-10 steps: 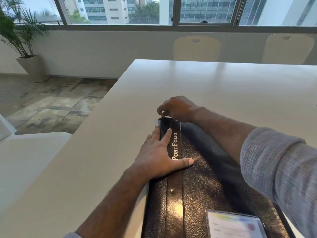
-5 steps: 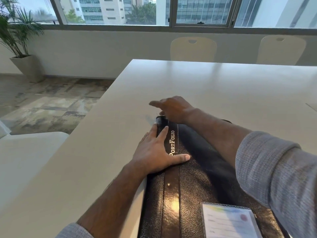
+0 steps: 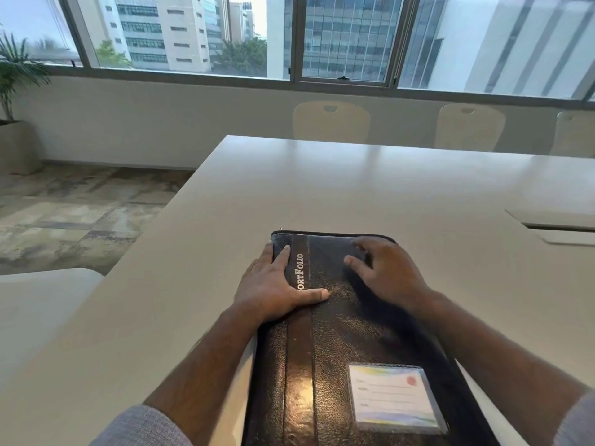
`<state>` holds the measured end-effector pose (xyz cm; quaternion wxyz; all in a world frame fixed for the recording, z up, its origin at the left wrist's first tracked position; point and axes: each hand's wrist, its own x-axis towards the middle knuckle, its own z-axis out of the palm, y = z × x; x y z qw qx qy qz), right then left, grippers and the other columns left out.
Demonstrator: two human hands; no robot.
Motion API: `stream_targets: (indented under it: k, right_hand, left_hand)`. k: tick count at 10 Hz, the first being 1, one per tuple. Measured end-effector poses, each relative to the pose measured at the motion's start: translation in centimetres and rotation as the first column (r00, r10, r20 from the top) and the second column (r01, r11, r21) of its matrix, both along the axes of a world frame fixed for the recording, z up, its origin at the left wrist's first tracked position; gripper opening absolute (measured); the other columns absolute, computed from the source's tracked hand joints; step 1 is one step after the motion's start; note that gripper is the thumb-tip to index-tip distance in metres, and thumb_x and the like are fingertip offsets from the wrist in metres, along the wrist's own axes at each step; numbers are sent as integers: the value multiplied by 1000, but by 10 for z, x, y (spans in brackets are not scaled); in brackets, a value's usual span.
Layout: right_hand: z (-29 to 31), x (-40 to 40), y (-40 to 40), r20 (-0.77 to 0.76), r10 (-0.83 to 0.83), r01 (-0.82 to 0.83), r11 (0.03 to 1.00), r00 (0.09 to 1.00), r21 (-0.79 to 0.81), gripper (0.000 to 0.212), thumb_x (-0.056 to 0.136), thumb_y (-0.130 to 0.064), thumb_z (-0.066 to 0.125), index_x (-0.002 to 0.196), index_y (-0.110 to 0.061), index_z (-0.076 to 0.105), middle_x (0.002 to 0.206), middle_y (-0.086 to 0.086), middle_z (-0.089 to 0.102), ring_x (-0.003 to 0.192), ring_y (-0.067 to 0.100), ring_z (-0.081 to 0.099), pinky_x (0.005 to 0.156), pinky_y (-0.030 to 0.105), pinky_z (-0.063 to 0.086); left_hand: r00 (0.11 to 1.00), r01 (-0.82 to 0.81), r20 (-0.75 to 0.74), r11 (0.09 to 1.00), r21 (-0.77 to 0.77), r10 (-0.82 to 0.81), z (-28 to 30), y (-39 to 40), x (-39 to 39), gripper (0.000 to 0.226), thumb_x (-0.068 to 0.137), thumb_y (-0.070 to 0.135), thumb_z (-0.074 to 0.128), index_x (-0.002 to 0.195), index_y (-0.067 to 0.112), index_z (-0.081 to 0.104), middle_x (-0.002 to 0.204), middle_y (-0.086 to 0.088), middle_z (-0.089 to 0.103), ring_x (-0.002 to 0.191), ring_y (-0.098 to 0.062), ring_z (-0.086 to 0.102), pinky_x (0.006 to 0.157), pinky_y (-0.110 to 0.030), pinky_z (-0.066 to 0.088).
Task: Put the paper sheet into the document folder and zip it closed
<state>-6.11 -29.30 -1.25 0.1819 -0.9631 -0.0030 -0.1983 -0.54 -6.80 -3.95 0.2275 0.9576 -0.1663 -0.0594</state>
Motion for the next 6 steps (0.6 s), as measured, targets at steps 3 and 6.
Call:
stream_targets:
  k: [3,6]
  right_hand:
    - [-6,-63,-13,-57,-135,132,990,989,-57,73,85,-68,49,141,-21,45,149,0,45,142,18,31,115,39,26]
    - [10,-75,-18,-43,-211,204,971,976,-126,99,79,-82,32,154,-21,12,163,0,10,149,13,-7,117,30,0]
  left_hand:
    - [998,3,68,999,33,-5,3,0,-4,136,44,106,33,156,33,12,165,3,5,149,-19,16,119,-41,20]
    - [826,166,515,972,168,-230,33,5,-21,106,79,89,15,156,21,-10,163,2,-18,147,-11,-22,122,-36,-3]
